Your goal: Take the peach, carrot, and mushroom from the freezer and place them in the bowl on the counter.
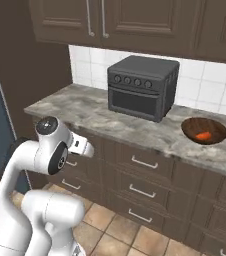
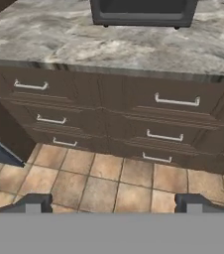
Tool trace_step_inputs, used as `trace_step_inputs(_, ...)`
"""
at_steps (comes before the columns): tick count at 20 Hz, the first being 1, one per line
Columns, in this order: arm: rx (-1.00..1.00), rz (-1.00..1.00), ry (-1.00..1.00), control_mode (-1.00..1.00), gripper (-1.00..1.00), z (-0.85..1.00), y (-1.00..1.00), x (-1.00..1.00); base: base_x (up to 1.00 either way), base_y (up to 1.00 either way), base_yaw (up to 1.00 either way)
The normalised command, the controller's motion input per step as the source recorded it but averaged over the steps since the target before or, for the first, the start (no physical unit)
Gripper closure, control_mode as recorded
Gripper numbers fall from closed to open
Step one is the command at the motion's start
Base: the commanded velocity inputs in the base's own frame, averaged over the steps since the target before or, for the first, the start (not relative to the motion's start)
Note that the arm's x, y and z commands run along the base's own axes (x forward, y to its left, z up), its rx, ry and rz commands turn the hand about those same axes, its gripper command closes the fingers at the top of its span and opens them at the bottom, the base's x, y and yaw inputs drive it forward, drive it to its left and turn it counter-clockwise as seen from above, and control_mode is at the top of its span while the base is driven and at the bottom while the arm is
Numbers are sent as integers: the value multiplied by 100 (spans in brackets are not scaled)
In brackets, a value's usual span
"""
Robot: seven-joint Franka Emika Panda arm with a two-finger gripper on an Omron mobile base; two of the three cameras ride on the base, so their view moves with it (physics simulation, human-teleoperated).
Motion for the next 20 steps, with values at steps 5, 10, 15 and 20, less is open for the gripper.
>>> trace_step_inputs(5, 0, 0, 0, 100, -100, 0, 0, 0, -10, 100, 44)
trace_step_inputs(10, 0, 0, 0, 100, -100, 0, 0, 0, 68, 100, 1)
trace_step_inputs(15, 0, 0, 0, 100, -100, 0, 0, 0, 61, 100, -14)
trace_step_inputs(20, 0, 0, 0, 100, -100, 0, 0, 0, 50, 100, -33)
